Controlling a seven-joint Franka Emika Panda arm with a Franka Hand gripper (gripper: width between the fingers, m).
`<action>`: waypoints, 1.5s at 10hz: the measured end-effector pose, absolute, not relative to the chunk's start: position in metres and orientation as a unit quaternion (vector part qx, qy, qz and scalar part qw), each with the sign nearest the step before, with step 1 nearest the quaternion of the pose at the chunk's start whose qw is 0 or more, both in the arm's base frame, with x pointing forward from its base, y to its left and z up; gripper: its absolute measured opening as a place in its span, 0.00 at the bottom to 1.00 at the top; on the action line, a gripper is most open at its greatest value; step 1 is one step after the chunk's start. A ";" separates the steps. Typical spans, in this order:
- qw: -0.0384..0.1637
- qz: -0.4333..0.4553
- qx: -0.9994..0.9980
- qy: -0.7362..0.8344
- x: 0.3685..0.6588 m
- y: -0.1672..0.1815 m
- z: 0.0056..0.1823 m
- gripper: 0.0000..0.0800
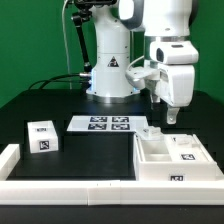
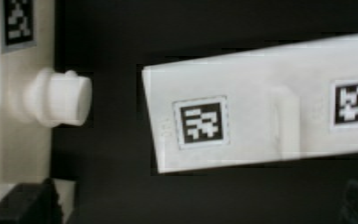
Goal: Assemble cabinet
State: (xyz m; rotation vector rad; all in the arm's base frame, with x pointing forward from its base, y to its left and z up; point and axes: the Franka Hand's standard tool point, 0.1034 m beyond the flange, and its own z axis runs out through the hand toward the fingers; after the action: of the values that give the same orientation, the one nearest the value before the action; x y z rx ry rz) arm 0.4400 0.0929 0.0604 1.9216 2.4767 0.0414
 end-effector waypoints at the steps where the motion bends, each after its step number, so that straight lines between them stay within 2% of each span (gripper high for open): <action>1: -0.002 0.012 0.584 0.812 0.437 0.093 0.054 1.00; 3: -0.011 0.011 0.559 0.829 0.431 0.094 0.045 1.00; 6: -0.012 0.011 0.560 0.828 0.431 0.093 0.044 1.00; 9: -0.028 0.013 0.557 0.830 0.420 0.094 0.026 1.00; 13: -0.038 0.008 0.563 0.826 0.414 0.090 0.016 1.00; 14: -0.038 0.008 0.564 0.825 0.414 0.088 0.016 0.89; 15: -0.039 0.008 0.565 0.824 0.414 0.087 0.016 0.72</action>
Offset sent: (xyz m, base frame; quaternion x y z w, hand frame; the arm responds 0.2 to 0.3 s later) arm 0.0000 0.0000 0.0000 0.0000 0.0000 0.0000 1.0000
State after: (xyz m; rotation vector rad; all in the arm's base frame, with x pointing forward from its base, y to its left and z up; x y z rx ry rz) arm 0.4142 0.0874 0.0156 1.8212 2.6543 0.0261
